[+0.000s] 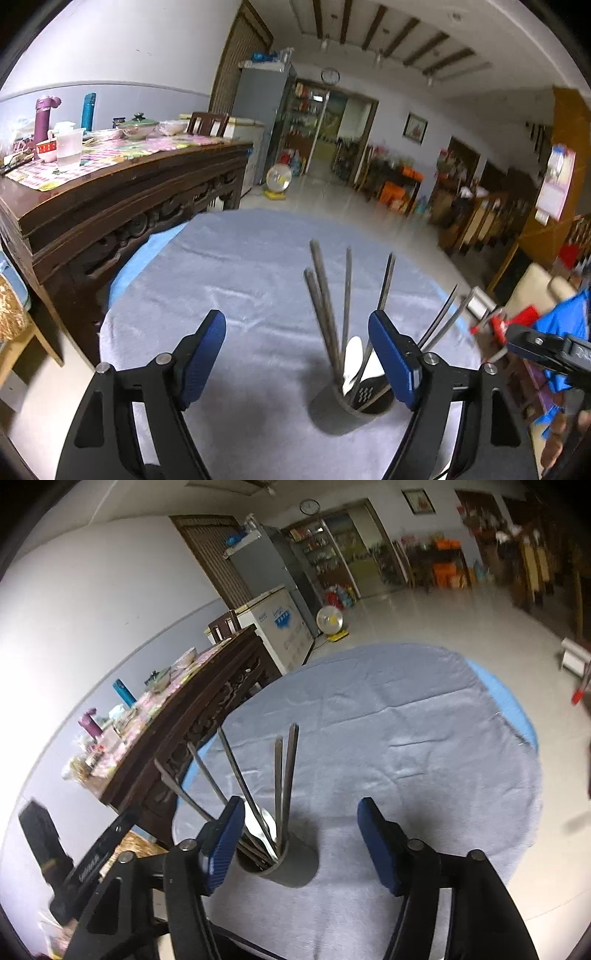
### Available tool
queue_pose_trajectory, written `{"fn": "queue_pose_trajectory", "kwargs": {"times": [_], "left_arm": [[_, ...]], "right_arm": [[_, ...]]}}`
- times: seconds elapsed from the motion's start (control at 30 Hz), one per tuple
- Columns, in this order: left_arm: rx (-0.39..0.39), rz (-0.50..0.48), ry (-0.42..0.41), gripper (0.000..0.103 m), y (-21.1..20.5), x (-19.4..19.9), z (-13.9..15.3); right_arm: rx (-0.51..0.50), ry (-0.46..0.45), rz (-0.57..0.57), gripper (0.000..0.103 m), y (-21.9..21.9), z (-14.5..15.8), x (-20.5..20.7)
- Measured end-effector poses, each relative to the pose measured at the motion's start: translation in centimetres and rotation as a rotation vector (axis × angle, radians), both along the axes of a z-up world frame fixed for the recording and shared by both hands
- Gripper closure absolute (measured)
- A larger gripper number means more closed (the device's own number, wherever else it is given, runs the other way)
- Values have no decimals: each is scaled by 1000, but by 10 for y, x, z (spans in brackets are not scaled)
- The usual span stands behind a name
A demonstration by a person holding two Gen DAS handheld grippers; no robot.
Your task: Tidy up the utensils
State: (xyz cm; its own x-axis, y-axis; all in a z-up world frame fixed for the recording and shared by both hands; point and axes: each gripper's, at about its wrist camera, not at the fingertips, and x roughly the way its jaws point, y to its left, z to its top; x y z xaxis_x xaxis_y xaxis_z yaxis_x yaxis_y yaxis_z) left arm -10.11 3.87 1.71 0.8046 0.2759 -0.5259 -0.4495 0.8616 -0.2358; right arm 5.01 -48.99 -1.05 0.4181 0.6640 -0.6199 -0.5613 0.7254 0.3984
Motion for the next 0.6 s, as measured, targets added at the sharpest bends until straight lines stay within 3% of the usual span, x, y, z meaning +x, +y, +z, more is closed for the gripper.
{"fn": "queue_pose_trajectory", "kwargs": {"times": [0.17, 0.27, 0.4, 0.6], "left_arm": [[39, -4, 108, 19, -13, 1, -13], [58, -27, 149, 18, -21, 2, -19], [55, -62, 192, 9, -27, 2, -24], [60, -55, 196, 3, -29, 2, -24]], "right_arm": [[-99, -56, 38, 25, 12, -20, -41], [-153, -81, 36, 14, 19, -35, -60], [-238, -140, 0, 0, 27, -47, -72], [-290, -163, -51, 0, 29, -58, -75]]}}
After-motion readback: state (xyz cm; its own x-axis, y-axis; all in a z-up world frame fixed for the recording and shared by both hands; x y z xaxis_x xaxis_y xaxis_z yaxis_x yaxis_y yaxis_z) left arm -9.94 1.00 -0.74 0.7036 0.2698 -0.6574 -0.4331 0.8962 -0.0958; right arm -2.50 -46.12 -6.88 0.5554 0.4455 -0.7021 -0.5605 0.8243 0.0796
